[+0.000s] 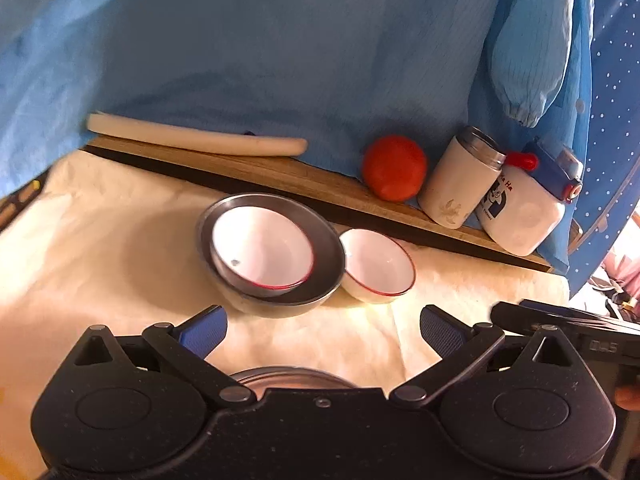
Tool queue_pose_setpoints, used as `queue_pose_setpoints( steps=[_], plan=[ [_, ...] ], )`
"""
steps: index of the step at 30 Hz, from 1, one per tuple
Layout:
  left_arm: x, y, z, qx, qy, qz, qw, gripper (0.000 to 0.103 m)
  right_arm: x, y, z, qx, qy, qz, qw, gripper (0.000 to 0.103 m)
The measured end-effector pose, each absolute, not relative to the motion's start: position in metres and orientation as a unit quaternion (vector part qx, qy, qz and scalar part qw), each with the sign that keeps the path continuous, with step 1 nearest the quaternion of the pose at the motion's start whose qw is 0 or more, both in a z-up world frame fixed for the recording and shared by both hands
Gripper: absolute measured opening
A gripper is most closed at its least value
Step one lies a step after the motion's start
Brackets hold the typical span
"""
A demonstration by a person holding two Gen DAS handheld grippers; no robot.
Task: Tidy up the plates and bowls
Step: 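Withdraw both grippers and move them to the second white red-rimmed bowl, then close both grippers on the second white bowl's rim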
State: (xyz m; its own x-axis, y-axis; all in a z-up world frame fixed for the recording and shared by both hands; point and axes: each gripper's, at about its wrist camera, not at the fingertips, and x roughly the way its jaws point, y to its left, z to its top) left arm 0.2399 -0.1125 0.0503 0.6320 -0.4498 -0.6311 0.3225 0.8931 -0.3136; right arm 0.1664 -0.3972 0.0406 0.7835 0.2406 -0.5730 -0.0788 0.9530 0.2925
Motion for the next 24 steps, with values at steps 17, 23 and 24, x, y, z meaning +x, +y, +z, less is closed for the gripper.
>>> queue_pose_setpoints(
  steps=[17,23,24],
  plan=[
    [0.282,-0.158,0.016,-0.237,0.431,-0.200,0.847,0.101,0.255,-0.427,0.008,0.156,0.353,0.132,0.913,0.092],
    [0.290,-0.161,0.004,-0.268,0.433,-0.160,0.846,0.096,0.264,-0.420,0.002,0.150,0.360,0.143,0.910,0.084],
    [0.290,-0.161,0.003,-0.271,0.429,-0.157,0.847,0.096,0.265,-0.419,0.002,0.149,0.361,0.143,0.909,0.081]
  ],
)
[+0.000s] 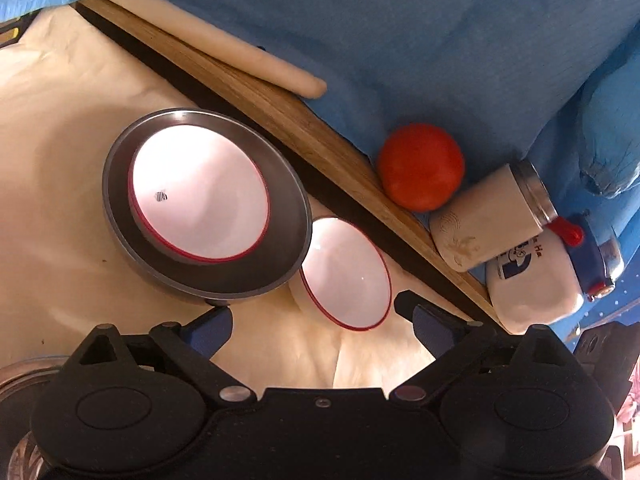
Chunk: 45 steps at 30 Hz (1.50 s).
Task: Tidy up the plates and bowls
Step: 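Close both grippers on the second white bowl's rim, then lift the second white bowl with both grippers and carry it toward the steel bowl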
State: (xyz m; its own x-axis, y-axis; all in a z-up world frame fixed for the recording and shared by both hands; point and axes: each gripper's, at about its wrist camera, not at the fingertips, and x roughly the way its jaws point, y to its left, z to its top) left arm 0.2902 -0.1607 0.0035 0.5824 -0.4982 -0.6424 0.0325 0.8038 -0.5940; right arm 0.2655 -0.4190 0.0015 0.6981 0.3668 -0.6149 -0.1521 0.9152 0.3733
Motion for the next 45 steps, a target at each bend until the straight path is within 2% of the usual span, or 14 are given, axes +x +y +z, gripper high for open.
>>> queue_pose_setpoints(
  steps=[3,9,14,16,21,22,23,24,31,45],
  plan=[
    [0.290,-0.162,0.002,-0.280,0.419,-0.139,0.852,0.092,0.268,-0.417,0.001,0.145,0.364,0.143,0.909,0.077],
    [0.289,-0.167,-0.003,-0.319,0.412,-0.128,0.844,0.074,0.275,-0.405,0.001,0.137,0.369,0.144,0.908,0.065],
    [0.293,-0.170,-0.015,-0.339,0.418,-0.114,0.835,0.052,0.284,-0.393,-0.001,0.133,0.374,0.150,0.906,0.049],
    [0.297,-0.171,-0.020,-0.344,0.423,-0.108,0.831,0.045,0.287,-0.390,-0.003,0.136,0.376,0.153,0.904,0.038],
    [0.301,-0.171,-0.027,-0.350,0.419,-0.099,0.832,0.033,0.290,-0.385,-0.006,0.143,0.380,0.163,0.899,0.025],
    [0.302,-0.171,-0.028,-0.349,0.420,-0.098,0.832,0.026,0.290,-0.384,-0.006,0.144,0.379,0.164,0.899,0.021],
    [0.302,-0.172,-0.028,-0.349,0.423,-0.100,0.830,0.024,0.290,-0.383,-0.006,0.145,0.379,0.166,0.899,0.019],
    [0.301,-0.171,-0.028,-0.349,0.422,-0.101,0.830,0.024,0.290,-0.381,-0.006,0.146,0.378,0.168,0.898,0.015],
    [0.298,-0.172,-0.025,-0.334,0.421,-0.114,0.836,0.017,0.278,-0.372,-0.003,0.125,0.376,0.141,0.907,0.009],
    [0.271,-0.188,-0.018,-0.295,0.447,-0.172,0.827,0.017,0.234,-0.389,0.005,0.128,0.372,0.109,0.913,0.008]
  ],
)
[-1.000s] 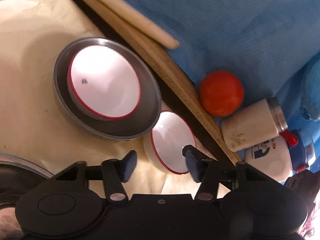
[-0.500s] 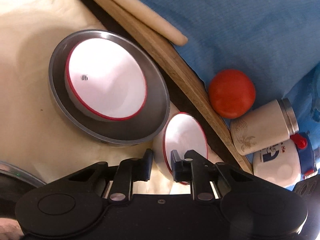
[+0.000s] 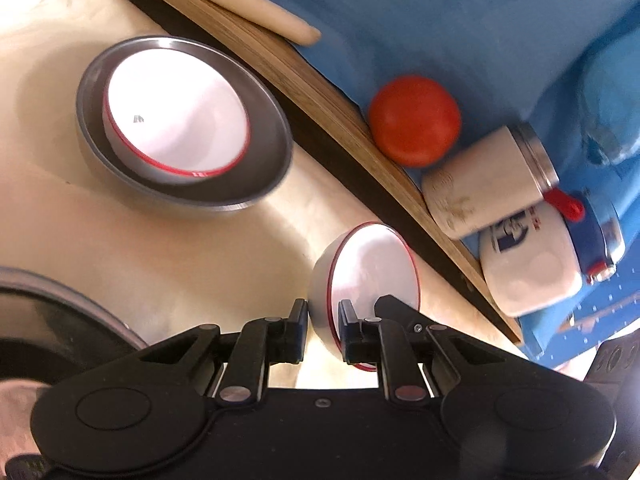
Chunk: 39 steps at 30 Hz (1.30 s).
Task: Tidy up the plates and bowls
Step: 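Lift the second white bowl with both grippers and carry it toward the steel bowl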
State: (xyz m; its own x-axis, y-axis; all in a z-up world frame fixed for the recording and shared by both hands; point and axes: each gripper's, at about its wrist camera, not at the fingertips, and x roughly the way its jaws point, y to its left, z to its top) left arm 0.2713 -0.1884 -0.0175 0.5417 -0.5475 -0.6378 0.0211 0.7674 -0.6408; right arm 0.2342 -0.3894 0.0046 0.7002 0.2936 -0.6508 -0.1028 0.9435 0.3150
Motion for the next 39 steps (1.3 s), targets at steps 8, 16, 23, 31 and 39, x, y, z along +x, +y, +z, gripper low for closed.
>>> queue_pose_setpoints(
  steps=[8,16,23,31,39],
  plan=[
    [0.257,-0.202,-0.009,-0.276,0.447,-0.210,0.825,0.016,0.208,-0.396,0.019,0.127,0.350,0.087,0.924,0.008],
    [0.248,-0.199,0.003,-0.275,0.434,-0.234,0.825,0.016,0.192,-0.397,0.034,0.130,0.332,0.081,0.931,0.008],
    [0.247,-0.187,0.008,-0.280,0.422,-0.235,0.829,0.016,0.184,-0.393,0.043,0.126,0.322,0.091,0.934,0.008],
    [0.247,-0.172,0.021,-0.286,0.401,-0.231,0.839,0.015,0.187,-0.380,0.056,0.118,0.316,0.098,0.936,0.008],
    [0.255,-0.156,0.023,-0.289,0.395,-0.217,0.845,0.014,0.202,-0.362,0.059,0.118,0.316,0.110,0.935,0.008]
  ],
)
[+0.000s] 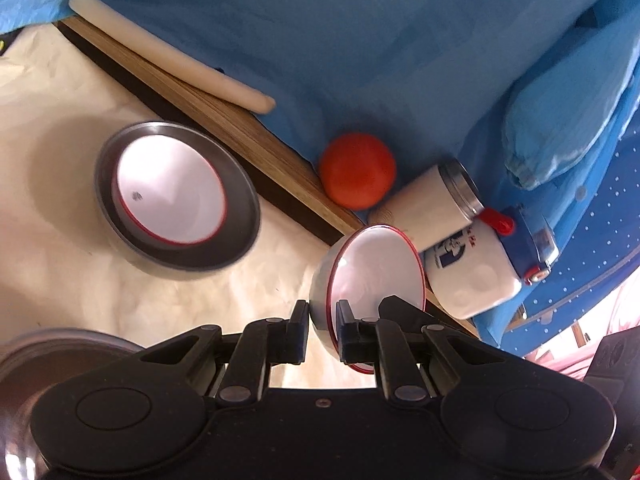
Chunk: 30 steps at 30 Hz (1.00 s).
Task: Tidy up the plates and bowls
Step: 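Lift the second white bowl with both grippers and carry it toward the steel bowl, then lower the second white bowl with both grippers into the first white bowl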
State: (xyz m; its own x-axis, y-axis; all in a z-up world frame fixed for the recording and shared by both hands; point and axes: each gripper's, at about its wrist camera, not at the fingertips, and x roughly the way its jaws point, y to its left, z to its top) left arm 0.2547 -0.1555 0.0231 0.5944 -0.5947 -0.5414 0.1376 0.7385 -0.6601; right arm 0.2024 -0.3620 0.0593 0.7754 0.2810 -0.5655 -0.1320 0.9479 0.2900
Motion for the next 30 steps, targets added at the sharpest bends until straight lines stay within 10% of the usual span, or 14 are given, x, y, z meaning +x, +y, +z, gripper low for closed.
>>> queue_pose_setpoints(
  steps=[30],
  plan=[
    [0.282,-0.100,0.042,-0.294,0.353,-0.159,0.874,0.013,0.255,-0.299,0.077,0.100,0.309,0.159,0.932,0.009]
  ],
)
